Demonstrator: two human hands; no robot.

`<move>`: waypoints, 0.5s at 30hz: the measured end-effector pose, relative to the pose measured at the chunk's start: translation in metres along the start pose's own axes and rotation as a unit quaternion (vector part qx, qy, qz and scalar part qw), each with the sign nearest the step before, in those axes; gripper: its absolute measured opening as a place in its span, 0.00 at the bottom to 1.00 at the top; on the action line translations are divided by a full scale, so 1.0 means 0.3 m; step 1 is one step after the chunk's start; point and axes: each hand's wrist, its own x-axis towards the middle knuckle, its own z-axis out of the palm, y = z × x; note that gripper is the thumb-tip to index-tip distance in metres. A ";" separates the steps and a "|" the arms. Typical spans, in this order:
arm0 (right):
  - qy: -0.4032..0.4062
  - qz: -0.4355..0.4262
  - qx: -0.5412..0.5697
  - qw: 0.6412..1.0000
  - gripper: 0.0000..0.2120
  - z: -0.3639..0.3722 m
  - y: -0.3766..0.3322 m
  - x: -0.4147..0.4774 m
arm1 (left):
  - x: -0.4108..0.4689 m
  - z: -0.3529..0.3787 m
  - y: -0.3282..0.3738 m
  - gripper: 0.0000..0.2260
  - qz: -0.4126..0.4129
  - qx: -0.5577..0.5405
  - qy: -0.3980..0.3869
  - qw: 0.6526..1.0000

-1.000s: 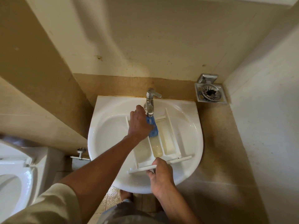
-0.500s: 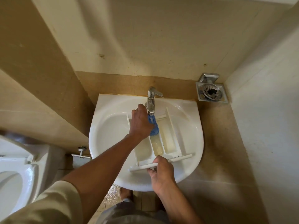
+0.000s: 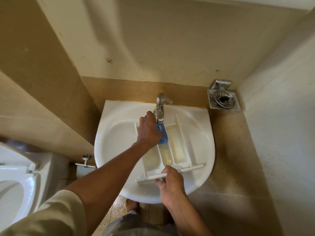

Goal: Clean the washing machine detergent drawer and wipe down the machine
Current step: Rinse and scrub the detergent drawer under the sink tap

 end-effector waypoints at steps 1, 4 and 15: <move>0.000 0.001 0.003 1.000 0.23 -0.001 -0.002 -0.001 | 0.002 0.001 -0.001 0.26 0.005 0.006 0.000 1.000; -0.004 0.002 0.006 1.000 0.22 -0.001 -0.007 -0.007 | 0.004 -0.004 0.000 0.25 0.004 0.005 -0.004 1.000; -0.060 0.046 -0.132 0.988 0.05 -0.075 -0.162 0.019 | 0.026 -0.059 -0.032 0.25 -0.025 0.112 -0.043 0.992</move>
